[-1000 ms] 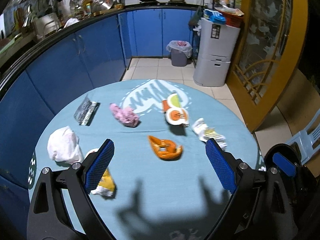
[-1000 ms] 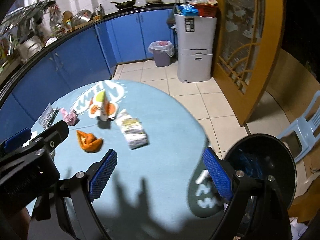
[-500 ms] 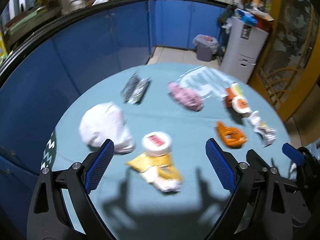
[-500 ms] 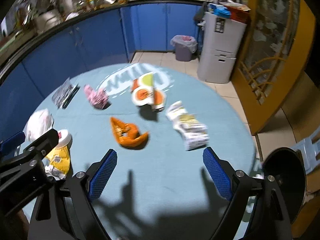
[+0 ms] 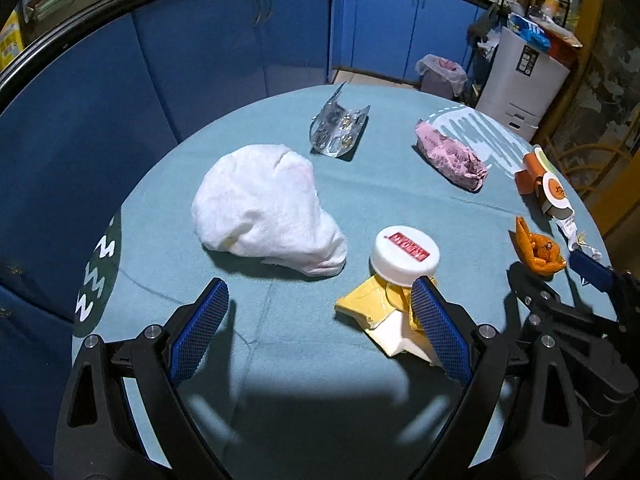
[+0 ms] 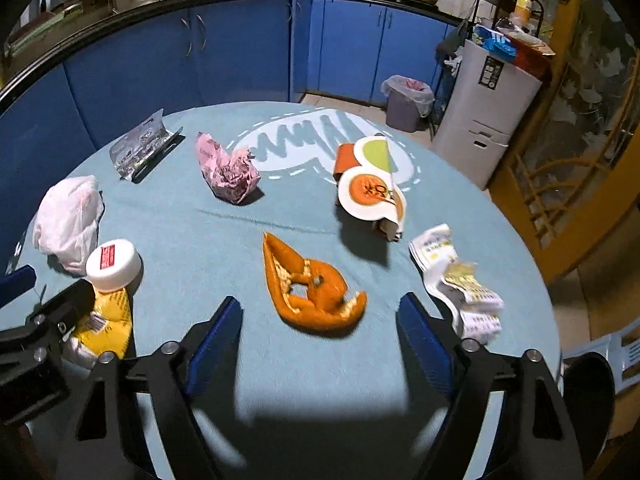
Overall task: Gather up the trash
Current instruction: 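Grasp the orange peel with the right tool while the left tool grasps the yellow snack bag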
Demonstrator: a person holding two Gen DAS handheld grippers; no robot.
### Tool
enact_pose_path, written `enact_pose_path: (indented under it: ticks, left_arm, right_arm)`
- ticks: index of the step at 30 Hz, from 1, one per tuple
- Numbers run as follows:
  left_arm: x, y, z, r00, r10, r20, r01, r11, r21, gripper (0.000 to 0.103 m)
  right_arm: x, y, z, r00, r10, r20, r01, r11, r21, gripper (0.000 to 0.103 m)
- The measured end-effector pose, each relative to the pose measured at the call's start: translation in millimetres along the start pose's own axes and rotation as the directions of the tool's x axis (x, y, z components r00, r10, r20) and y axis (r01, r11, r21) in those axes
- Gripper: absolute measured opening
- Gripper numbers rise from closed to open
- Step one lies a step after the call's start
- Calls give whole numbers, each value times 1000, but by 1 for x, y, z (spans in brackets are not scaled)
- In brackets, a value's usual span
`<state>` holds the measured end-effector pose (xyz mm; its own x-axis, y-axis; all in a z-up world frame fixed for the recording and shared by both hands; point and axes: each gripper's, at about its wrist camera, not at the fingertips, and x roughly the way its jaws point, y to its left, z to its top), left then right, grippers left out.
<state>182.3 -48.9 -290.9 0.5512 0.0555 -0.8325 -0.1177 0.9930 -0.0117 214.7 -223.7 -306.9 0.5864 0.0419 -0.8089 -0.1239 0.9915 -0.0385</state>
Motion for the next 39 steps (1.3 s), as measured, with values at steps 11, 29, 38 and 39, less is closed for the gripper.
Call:
enact_pose_path:
  ticks: [11, 29, 38, 39]
  left_arm:
    - [-3, -13, -8, 994, -101, -45, 102, 994, 40, 92]
    - [-19, -21, -5, 977, -208, -50, 210, 976, 54, 18]
    - [-48, -31, -7, 969, -247, 15, 243, 963, 116, 18]
    - [-51, -33, -7, 969, -245, 20, 241, 963, 120, 18]
  right_arm:
    - [6, 0, 7, 995, 97, 21, -97, 995, -22, 64]
    - [-21, 5, -5, 985, 159, 66, -155, 986, -62, 16]
    - [-44, -8, -13, 982, 162, 98, -160, 987, -24, 16]
    - [-47, -9, -14, 982, 162, 102, -161, 987, -19, 16]
